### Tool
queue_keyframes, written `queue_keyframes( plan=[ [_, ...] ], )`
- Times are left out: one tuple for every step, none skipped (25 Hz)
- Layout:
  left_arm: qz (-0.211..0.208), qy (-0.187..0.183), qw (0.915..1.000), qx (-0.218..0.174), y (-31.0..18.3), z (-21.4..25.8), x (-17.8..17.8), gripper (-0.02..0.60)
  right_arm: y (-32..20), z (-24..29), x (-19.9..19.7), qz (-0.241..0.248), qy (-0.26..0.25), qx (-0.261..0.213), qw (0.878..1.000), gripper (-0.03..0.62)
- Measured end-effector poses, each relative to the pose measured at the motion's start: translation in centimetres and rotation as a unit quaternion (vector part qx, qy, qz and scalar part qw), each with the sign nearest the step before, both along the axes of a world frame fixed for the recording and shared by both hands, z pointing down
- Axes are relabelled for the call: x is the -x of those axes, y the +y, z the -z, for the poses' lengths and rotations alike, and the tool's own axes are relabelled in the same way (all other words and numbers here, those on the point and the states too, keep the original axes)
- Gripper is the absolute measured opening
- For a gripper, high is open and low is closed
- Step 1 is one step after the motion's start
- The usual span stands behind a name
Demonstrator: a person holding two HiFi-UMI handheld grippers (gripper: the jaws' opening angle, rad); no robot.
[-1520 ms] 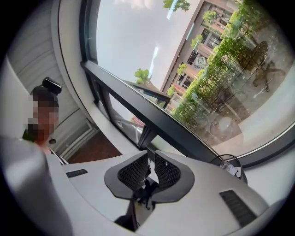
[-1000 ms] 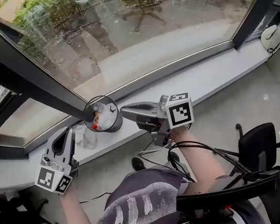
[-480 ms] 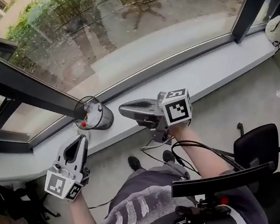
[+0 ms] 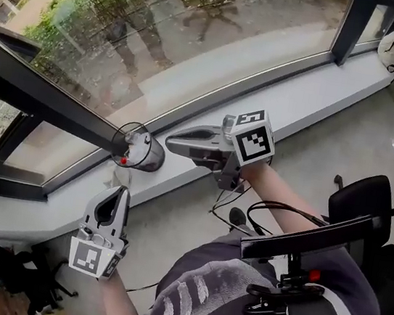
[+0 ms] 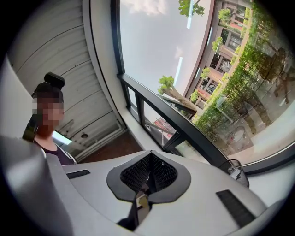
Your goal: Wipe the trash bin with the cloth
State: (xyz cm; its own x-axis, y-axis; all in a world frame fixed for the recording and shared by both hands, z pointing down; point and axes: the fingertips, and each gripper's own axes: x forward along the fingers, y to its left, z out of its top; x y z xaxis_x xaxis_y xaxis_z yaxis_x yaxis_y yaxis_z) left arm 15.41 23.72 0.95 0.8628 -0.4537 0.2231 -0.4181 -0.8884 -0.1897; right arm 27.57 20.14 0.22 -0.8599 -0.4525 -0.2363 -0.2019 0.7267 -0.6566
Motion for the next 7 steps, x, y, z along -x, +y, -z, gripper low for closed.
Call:
queue_keyframes(
  plan=[
    [0.004,-0.011,0.9999,-0.001,0.7,-0.4,1.3,-0.005,0.6,0.0,1.4,0.003,0.002,0.003,1.000,0.000],
    [0.007,-0.014,0.9999,0.003,1.5,-0.6,2.8,-0.005,1.4,-0.1,2.9,0.006,0.001,0.007,1.000,0.000],
    [0.011,-0.010,0.9999,0.009,2.3,-0.6,4.4,-0.005,2.2,-0.3,4.6,0.009,-0.001,0.011,1.000,0.001],
    [0.015,-0.001,0.9998,0.016,3.0,-0.7,6.3,-0.005,3.0,-0.5,6.4,0.012,-0.003,0.013,1.000,0.000],
    [0.020,0.009,0.9995,0.023,3.8,-0.9,8.4,-0.005,3.9,-0.6,8.1,0.015,-0.006,0.015,1.000,0.000],
    [0.026,0.018,0.9991,0.030,4.4,-1.1,10.6,-0.005,4.8,-0.7,9.9,0.018,-0.008,0.016,1.000,0.000],
    [0.032,0.027,0.9985,0.036,5.1,-1.4,12.8,-0.005,5.7,-0.8,11.7,0.021,-0.010,0.017,1.000,0.000]
  ],
)
